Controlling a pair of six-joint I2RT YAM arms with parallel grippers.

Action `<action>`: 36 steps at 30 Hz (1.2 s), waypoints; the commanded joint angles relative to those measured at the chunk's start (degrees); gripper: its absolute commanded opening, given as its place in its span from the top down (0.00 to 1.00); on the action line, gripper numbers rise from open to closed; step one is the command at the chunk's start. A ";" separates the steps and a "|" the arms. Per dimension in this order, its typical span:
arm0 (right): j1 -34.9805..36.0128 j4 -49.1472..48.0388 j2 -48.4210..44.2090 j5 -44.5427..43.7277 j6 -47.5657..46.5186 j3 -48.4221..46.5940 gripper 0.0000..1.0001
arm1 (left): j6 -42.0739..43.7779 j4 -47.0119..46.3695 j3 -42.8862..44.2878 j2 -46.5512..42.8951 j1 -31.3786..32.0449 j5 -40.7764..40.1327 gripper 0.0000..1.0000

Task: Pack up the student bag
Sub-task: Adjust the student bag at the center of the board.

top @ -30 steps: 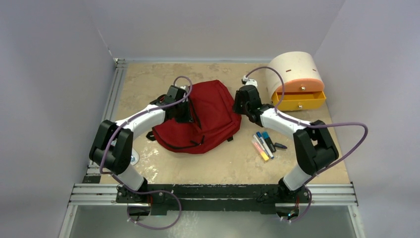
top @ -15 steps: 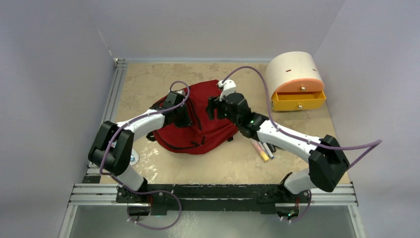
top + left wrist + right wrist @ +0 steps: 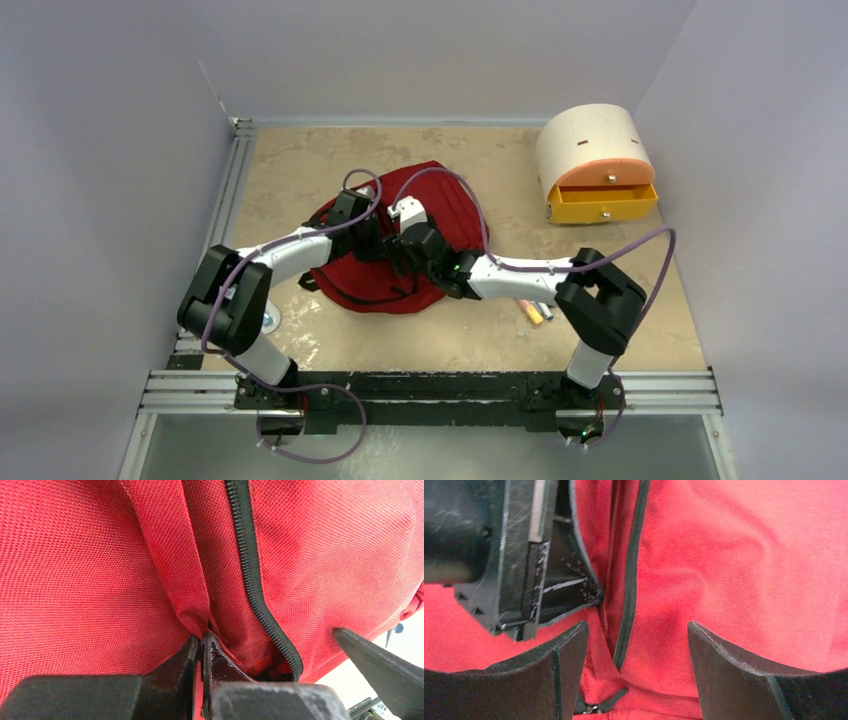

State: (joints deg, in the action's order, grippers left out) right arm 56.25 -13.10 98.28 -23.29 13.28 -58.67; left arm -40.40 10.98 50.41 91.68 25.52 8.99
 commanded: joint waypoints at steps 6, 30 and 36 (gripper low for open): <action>0.09 -1.14 3.20 -10.57 -1.06 -4.72 0.32 | -2.99 -2.09 -4.54 -2.63 0.12 3.95 1.00; 0.03 0.41 -2.23 -16.17 1.47 -7.62 0.87 | -6.37 -5.80 -7.15 -4.19 0.14 6.83 1.00; -0.76 -1.77 -6.76 -16.14 3.12 -6.34 1.00 | -7.01 -5.87 -6.82 -4.14 0.15 6.99 1.00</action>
State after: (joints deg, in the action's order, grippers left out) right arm 56.60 -10.52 96.75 -36.51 14.46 -63.35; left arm -46.96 4.29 43.53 88.58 25.52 14.52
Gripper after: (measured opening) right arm 0.026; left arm 0.015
